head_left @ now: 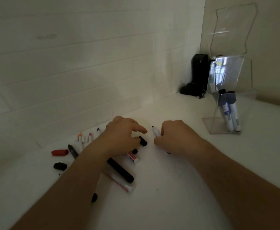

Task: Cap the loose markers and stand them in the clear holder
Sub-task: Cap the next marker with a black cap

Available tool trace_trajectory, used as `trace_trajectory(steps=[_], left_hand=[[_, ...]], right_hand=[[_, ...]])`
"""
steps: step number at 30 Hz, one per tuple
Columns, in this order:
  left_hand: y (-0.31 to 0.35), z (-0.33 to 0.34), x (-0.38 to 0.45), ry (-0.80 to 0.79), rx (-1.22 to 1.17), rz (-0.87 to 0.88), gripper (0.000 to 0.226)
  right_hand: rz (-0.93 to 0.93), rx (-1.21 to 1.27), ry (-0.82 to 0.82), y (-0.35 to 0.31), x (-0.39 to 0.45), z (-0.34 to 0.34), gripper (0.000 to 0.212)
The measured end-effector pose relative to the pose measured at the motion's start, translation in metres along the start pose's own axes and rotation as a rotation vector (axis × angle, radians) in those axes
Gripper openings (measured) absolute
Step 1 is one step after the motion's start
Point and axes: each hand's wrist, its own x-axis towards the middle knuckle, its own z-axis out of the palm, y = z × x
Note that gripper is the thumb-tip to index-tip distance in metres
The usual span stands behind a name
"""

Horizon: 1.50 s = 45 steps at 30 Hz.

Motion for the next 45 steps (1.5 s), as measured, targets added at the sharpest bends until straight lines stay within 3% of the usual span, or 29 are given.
trace_trajectory(steps=[4, 7, 11, 14, 16, 19, 25, 32, 38, 41, 45], left_hand=[[0.012, 0.005, 0.004, -0.010, 0.124, -0.001, 0.025], [0.011, 0.002, 0.003, 0.099, 0.078, -0.025, 0.019], [0.008, -0.009, -0.002, 0.255, -0.331, -0.105, 0.028], [0.005, -0.012, -0.008, 0.274, -0.569, -0.078, 0.045], [0.004, -0.014, -0.012, 0.280, -0.638, -0.067, 0.046], [0.008, -0.016, -0.014, 0.291, -0.638, -0.055, 0.038], [0.014, -0.018, -0.017, 0.328, -0.595, -0.083, 0.018], [0.015, -0.018, -0.018, 0.351, -0.703, -0.155, 0.019], [0.008, -0.014, -0.013, 0.452, -0.663, -0.222, 0.022], [0.003, -0.010, -0.011, 0.452, -0.556, -0.210, 0.014], [-0.002, -0.007, -0.008, 0.432, -0.489, -0.202, 0.020]], right_hand=[[-0.004, -0.010, 0.048, 0.004, 0.003, -0.001, 0.052], [0.055, 0.164, 0.050, 0.009, 0.002, -0.007, 0.053], [0.113, 0.499, 0.076, 0.014, -0.002, -0.014, 0.041], [0.128, 0.588, 0.132, 0.012, 0.000, -0.011, 0.045], [0.125, 0.600, 0.132, 0.011, 0.001, -0.007, 0.037], [0.113, 0.601, 0.126, 0.012, 0.000, -0.006, 0.030], [0.098, 0.630, 0.111, 0.013, -0.002, -0.005, 0.042], [0.063, 0.640, 0.101, 0.014, -0.002, -0.004, 0.030], [-0.010, 0.678, 0.117, 0.009, -0.007, -0.006, 0.048], [-0.065, 0.646, 0.185, 0.010, -0.006, -0.004, 0.032], [-0.131, 0.588, 0.322, 0.014, -0.002, 0.000, 0.006]])
